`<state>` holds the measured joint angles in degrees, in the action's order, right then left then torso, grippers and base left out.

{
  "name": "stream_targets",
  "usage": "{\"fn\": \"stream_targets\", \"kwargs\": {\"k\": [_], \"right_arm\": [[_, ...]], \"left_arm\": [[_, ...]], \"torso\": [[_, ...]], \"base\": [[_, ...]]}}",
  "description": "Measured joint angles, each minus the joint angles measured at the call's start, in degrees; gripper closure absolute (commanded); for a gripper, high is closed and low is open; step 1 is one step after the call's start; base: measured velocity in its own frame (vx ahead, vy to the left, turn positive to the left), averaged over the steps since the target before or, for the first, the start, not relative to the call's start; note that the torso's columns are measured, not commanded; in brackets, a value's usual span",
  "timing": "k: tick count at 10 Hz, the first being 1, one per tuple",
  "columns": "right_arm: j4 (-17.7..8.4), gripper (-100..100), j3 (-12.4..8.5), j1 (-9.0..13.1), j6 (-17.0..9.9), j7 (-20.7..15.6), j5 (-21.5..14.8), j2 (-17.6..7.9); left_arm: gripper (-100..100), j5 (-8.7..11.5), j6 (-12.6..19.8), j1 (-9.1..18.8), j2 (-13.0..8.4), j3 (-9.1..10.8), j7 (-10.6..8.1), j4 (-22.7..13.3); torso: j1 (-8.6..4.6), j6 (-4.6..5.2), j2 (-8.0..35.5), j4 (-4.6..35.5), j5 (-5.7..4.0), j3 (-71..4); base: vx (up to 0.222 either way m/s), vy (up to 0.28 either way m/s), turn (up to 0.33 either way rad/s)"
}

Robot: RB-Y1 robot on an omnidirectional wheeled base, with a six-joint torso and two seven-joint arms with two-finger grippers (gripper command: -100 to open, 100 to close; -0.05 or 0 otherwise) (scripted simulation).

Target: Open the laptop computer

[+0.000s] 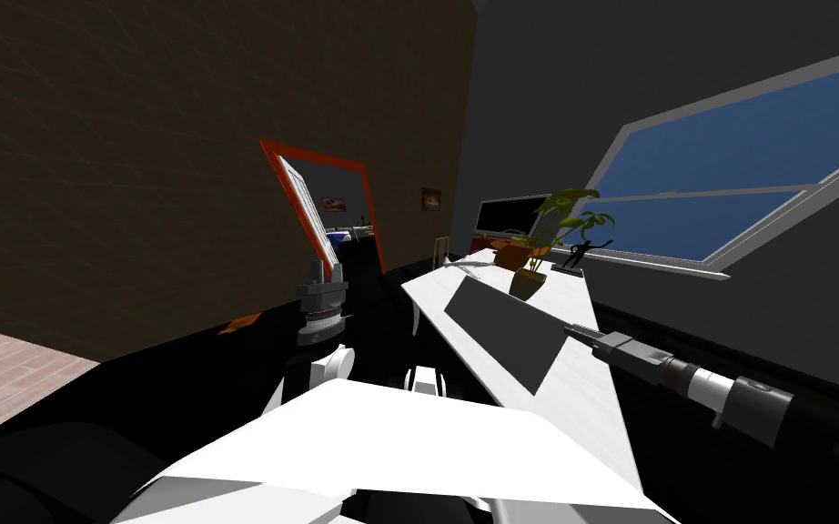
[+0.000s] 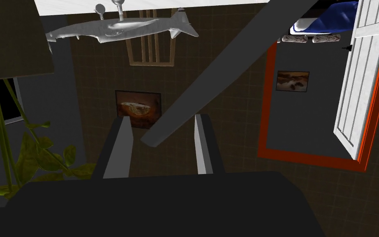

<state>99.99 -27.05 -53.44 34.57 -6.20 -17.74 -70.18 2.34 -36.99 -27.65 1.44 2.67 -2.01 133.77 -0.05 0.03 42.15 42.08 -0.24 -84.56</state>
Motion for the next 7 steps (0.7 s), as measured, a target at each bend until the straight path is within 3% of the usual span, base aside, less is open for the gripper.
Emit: {"fn": "stream_targets", "kwargs": {"k": [4,7], "right_arm": [[-0.38,100,1.72,-3.20,4.50,1.85,0.79,-0.15],[-0.95,100,3.94,-3.95,7.06,2.53,1.02,-0.26]], "left_arm": [[0,0.00,0.00,0.00,0.00,0.00,0.00,0.00],[0,0.00,0.00,0.02,0.01,-0.01,0.00,0.00]], "torso": [[0.25,-0.11,0.11,-0.03,-0.07,0.10],[0.31,-0.18,0.20,0.09,0.08,0.11]], "base": [[0.126,-0.046,-0.065],[0.100,-0.034,-0.055]]}}
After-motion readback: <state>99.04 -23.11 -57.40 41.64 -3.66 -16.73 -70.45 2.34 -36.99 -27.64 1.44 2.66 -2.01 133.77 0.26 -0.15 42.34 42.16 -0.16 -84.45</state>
